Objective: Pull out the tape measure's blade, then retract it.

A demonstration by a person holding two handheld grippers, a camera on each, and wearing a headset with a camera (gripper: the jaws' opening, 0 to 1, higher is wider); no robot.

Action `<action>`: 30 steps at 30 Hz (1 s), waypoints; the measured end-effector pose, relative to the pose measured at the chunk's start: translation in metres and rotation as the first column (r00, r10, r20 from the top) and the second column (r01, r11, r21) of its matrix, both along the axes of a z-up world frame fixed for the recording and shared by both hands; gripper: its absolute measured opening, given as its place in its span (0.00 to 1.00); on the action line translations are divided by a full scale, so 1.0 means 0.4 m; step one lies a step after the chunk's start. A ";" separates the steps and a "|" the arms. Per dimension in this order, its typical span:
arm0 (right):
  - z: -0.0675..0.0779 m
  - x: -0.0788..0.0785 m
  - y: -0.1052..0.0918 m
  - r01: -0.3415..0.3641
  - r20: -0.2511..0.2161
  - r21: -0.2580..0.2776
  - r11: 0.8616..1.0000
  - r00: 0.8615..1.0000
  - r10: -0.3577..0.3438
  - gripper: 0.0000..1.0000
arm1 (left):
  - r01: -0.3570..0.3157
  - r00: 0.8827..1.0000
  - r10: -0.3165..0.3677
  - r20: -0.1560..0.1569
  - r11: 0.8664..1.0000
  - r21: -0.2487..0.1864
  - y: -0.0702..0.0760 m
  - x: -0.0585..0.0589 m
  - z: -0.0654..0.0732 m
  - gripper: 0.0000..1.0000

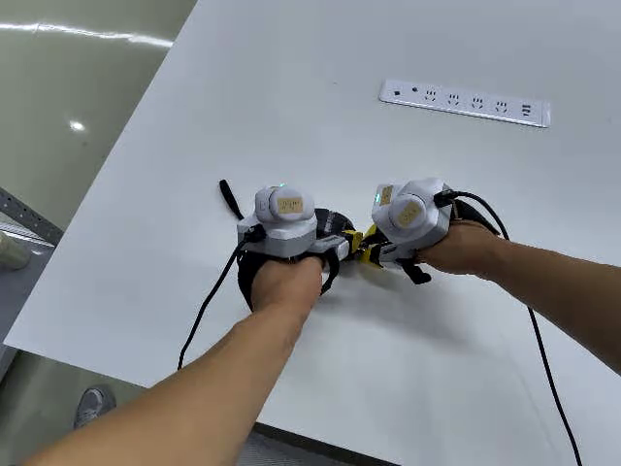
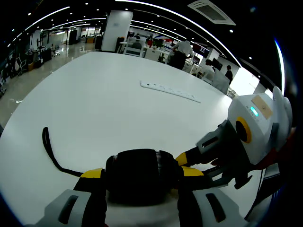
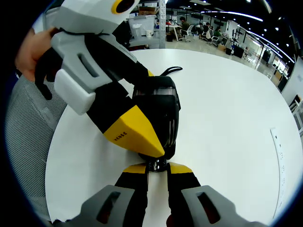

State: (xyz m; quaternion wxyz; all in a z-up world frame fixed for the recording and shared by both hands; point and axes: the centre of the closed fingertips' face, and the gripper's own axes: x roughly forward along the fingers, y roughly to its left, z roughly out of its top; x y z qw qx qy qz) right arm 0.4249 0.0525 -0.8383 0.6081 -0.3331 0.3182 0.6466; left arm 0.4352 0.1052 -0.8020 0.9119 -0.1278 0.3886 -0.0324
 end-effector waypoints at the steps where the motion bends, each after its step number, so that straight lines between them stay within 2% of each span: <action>1: 0.000 0.000 0.002 0.000 0.001 0.000 1.000 1.000 0.000 0.11 | 0.000 1.000 0.000 0.000 1.000 0.000 -0.001 -0.001 0.001 0.57; 30: 0.001 0.001 0.005 0.021 0.010 -0.009 1.000 1.000 -0.021 0.13 | -0.015 1.000 0.015 -0.001 1.000 0.006 -0.002 0.001 0.005 0.60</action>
